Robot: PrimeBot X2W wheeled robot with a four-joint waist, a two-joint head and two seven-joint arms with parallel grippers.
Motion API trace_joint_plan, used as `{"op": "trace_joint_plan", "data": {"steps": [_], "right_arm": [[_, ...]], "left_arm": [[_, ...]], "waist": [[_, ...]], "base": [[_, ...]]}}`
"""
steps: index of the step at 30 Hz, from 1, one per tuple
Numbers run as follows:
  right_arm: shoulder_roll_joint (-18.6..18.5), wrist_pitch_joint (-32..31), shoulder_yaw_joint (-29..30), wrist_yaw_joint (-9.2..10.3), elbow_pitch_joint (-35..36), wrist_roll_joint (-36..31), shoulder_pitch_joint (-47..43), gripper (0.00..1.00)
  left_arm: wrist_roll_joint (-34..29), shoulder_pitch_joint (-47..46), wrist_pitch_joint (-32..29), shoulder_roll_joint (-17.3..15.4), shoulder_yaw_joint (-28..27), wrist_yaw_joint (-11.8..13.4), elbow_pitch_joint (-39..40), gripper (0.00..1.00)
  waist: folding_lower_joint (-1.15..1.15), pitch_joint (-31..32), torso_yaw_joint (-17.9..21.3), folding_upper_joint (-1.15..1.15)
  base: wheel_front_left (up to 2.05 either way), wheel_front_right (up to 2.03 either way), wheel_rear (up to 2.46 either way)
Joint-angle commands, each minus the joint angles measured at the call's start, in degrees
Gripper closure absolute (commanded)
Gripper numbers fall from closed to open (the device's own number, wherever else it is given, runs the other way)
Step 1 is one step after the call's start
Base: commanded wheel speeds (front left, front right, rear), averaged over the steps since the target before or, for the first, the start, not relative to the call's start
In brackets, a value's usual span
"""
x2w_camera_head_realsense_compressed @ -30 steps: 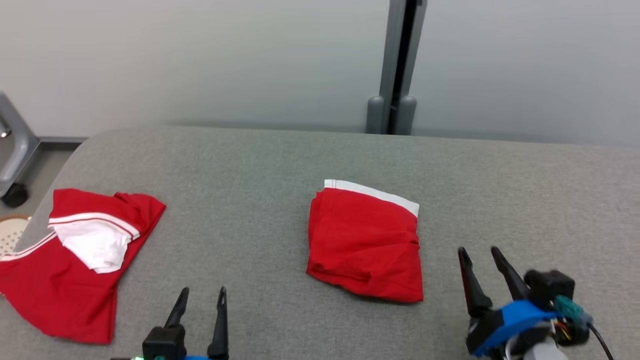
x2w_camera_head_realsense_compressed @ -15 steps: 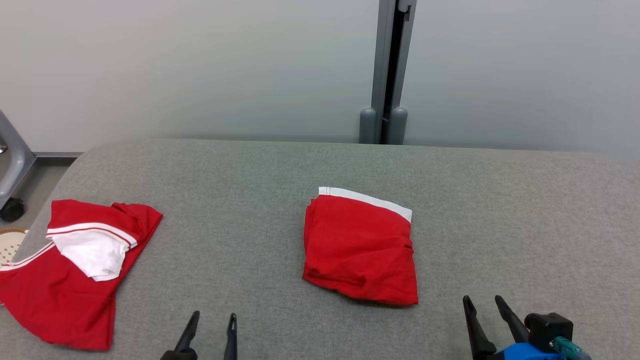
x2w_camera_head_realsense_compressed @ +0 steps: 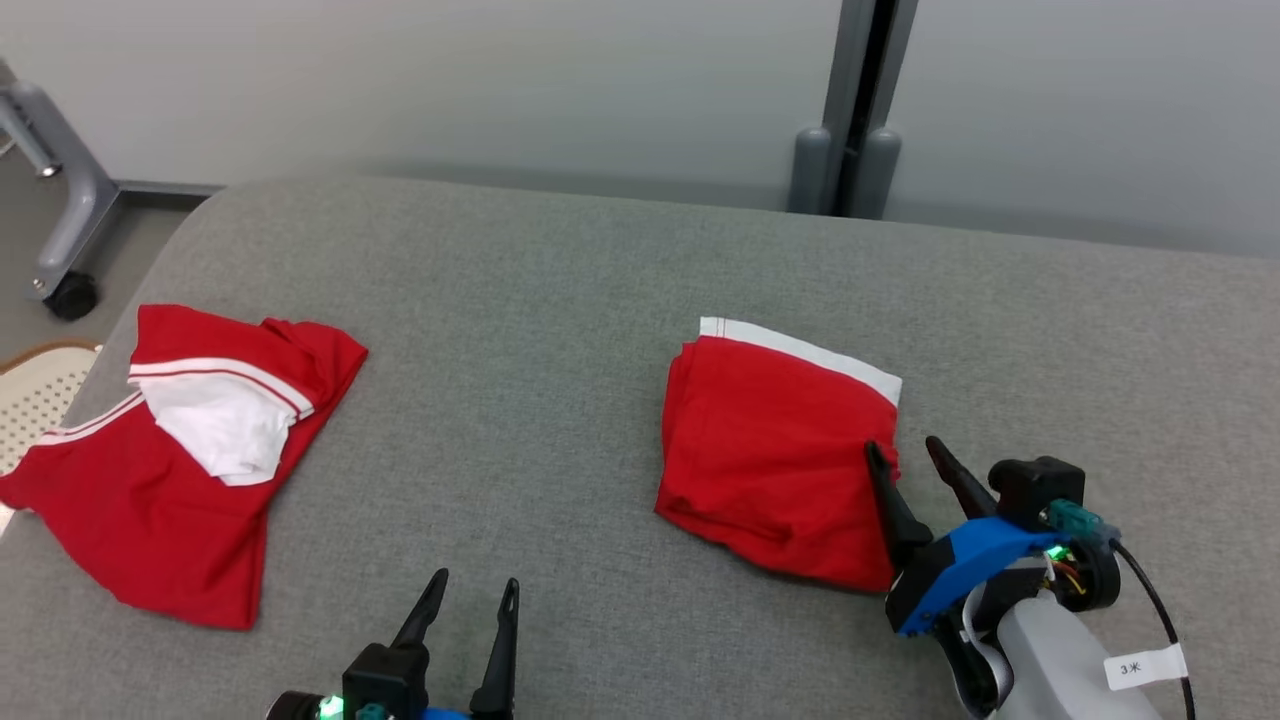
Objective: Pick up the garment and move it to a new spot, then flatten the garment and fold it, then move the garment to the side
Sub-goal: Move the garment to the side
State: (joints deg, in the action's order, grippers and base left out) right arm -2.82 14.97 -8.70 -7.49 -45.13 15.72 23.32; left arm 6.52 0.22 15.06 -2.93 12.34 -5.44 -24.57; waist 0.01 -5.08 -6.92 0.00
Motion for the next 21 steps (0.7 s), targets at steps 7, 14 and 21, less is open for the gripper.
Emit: {"op": "trace_joint_plan", "data": {"steps": [7, 14, 21], "right_arm": [[-0.3, -0.4, 3.7, -0.01, -13.7, -1.7, 7.3, 0.02], [-0.1, -0.2, 4.8, 0.05, -19.8, -1.0, 8.4, 1.00], [-0.3, 0.1, 4.9, 0.04, -11.9, -2.4, 5.9, 1.00]], "left_arm": [[0.1, -3.7, 0.2, 0.0, 0.7, -0.5, -0.2, 0.00], [-0.3, -4.6, 0.2, 0.0, 0.6, -0.5, 0.7, 0.00], [-0.1, -5.4, 0.2, 0.0, 2.6, -1.0, 3.2, 0.00]], "waist": [[-0.01, -5.3, -5.4, 0.00], [-0.01, -6.0, -4.5, 0.00], [-0.01, -4.1, 4.7, 0.00]], "base": [[0.00, 0.00, 0.00], [0.00, 0.00, 0.00], [0.00, 0.00, 0.00]]}}
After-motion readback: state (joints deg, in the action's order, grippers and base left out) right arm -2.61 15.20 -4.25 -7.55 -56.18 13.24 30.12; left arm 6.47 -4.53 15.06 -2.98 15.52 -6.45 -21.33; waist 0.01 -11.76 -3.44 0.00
